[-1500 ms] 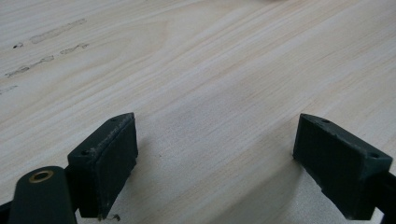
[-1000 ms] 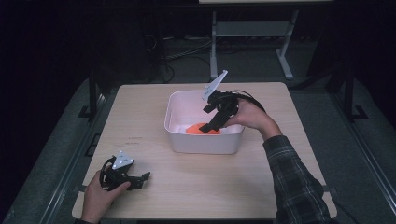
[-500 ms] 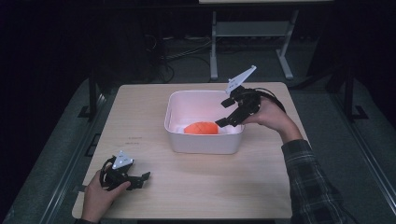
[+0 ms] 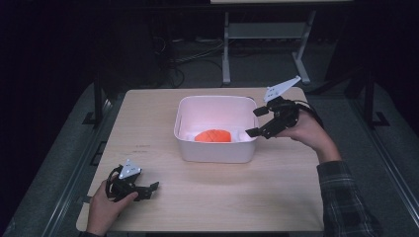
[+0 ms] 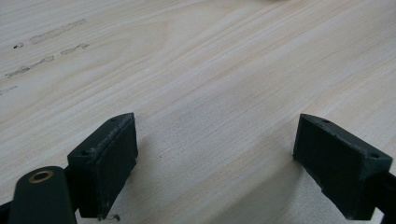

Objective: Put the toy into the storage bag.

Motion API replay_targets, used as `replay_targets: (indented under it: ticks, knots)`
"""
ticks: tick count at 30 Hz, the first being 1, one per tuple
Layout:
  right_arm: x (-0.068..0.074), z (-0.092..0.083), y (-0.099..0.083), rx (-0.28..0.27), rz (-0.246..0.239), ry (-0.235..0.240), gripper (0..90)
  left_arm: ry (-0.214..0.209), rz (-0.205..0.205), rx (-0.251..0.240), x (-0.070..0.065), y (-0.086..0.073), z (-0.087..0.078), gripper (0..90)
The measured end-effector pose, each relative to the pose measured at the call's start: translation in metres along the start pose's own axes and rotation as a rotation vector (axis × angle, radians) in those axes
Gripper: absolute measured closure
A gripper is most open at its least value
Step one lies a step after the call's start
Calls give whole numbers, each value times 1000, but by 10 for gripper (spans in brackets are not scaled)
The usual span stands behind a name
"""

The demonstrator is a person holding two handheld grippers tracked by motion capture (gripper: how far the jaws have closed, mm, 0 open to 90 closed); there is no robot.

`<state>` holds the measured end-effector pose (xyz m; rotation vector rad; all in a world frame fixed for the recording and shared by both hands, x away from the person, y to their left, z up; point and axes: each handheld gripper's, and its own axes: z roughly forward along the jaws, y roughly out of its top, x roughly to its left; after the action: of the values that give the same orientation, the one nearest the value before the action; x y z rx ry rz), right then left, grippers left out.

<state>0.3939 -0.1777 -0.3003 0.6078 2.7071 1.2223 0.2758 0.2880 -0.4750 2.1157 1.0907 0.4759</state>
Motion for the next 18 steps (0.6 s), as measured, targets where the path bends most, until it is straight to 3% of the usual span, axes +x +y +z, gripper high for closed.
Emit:
replay_targets:
  ticks: [18]
  knots:
    - [25, -26, -71, -84, 96, -76, 98, 0, 0, 0, 0, 0, 0, 129]
